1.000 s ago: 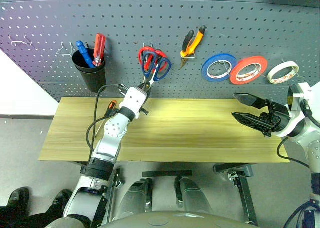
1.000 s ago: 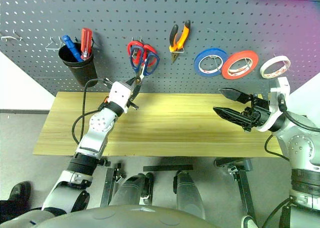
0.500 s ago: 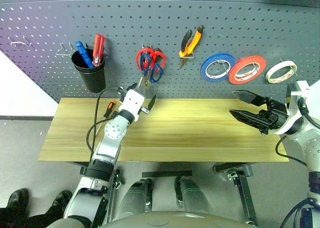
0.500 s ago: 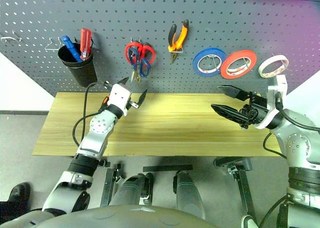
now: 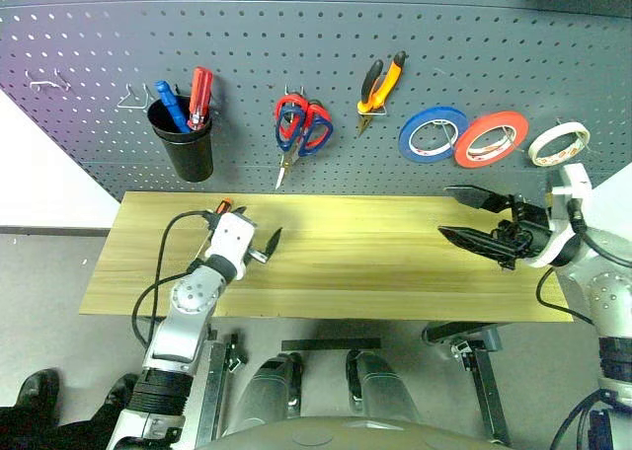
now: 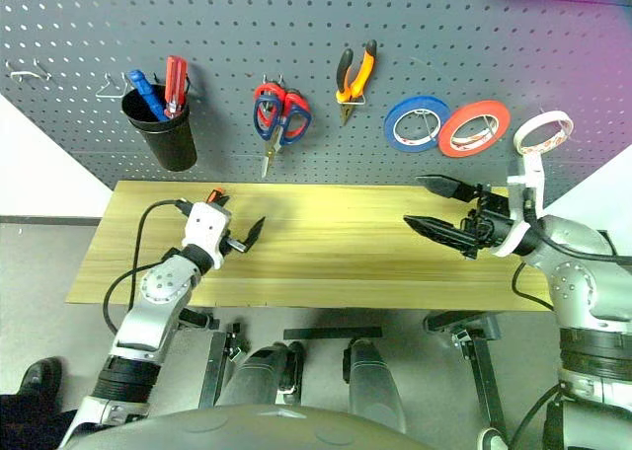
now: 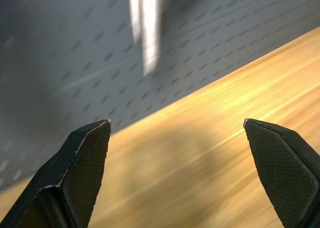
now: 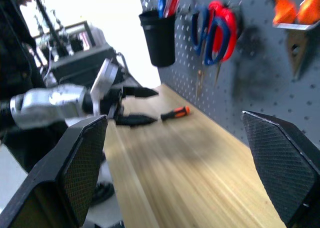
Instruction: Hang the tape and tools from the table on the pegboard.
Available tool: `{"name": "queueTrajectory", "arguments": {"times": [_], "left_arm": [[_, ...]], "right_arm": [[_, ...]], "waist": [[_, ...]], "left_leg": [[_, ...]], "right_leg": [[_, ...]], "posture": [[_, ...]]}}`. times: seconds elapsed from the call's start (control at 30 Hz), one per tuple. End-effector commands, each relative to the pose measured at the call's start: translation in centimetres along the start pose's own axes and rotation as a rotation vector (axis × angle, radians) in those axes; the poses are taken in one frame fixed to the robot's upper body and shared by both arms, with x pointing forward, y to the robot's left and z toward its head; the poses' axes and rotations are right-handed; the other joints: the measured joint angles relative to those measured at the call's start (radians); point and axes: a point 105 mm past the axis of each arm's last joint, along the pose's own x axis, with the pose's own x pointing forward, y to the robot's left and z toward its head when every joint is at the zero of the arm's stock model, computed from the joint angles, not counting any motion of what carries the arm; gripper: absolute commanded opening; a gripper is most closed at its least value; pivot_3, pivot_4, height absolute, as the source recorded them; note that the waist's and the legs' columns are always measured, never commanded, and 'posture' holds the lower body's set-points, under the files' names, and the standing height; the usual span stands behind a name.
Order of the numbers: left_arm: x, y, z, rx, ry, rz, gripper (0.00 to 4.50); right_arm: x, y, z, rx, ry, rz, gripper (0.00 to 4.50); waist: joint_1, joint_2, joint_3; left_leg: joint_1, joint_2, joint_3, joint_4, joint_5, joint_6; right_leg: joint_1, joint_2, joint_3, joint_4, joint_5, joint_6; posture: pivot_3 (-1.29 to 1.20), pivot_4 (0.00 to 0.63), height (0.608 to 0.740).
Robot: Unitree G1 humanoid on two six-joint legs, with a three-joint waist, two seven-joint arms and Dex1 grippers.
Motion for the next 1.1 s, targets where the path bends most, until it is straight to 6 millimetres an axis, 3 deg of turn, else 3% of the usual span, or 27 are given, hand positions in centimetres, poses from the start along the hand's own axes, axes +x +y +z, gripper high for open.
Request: {"name": "queueTrajectory", "arguments": {"times": [0.03,0.23,0.5,0.8,0.93,1.1], "left_arm": [[0.4,2.1,-0.6,-0.024,0.042,0.070,4.45],[1.0,4.6,-2.4,-0.058,0.126,0.145,4.45],[2.3,6.5,-4.4,-0.061,0.240,0.206,4.45],[3.2,9.7,-4.6,-0.026,0.274,0.242,4.45],[2.9,11.0,-5.6,-0.026,0.330,0.263,4.45],[3.0,11.5,-5.7,-0.008,0.329,0.246,4.45]], "right_arm": [[0.4,0.2,0.4,-0.056,-0.008,0.017,4.50],[0.7,1.2,1.4,-0.099,-0.055,0.075,4.50],[0.7,1.6,1.6,-0.084,-0.052,0.094,4.50],[0.6,2.0,1.6,-0.063,-0.042,0.096,4.50],[0.6,2.1,1.6,-0.060,-0.040,0.095,4.50],[0.5,2.4,1.8,-0.053,-0.034,0.099,4.50]], "waist": [[0.000,0.000,0.000],[0.001,0.000,0.000],[0.000,0.000,0.000],[-0.004,-0.001,0.000],[-0.004,-0.001,0.000],[-0.004,-0.002,0.001]], "left_leg": [[0.000,0.000,0.000,0.000,0.000,0.000],[0.000,0.000,0.000,0.000,0.000,0.000],[0.000,0.000,0.000,0.000,0.000,-0.001],[0.000,0.000,0.000,0.000,0.000,-0.001],[0.000,0.000,0.000,0.000,-0.001,-0.002],[-0.001,0.000,0.000,-0.001,-0.001,-0.002]], "right_leg": [[0.000,0.000,0.000,0.000,0.000,0.000],[0.000,0.000,-0.001,0.000,0.000,0.000],[0.000,0.000,-0.001,0.000,0.000,0.000],[-0.001,0.000,-0.001,0.000,0.000,0.000],[-0.001,0.000,-0.001,0.000,0.000,0.000],[-0.001,-0.001,-0.001,0.000,0.000,0.000]], "posture": [[-0.09,0.206,0.740],[-0.09,0.208,0.740],[-0.10,0.216,0.740],[-0.11,0.235,0.740],[-0.11,0.246,0.740],[-0.11,0.269,0.740]]}}
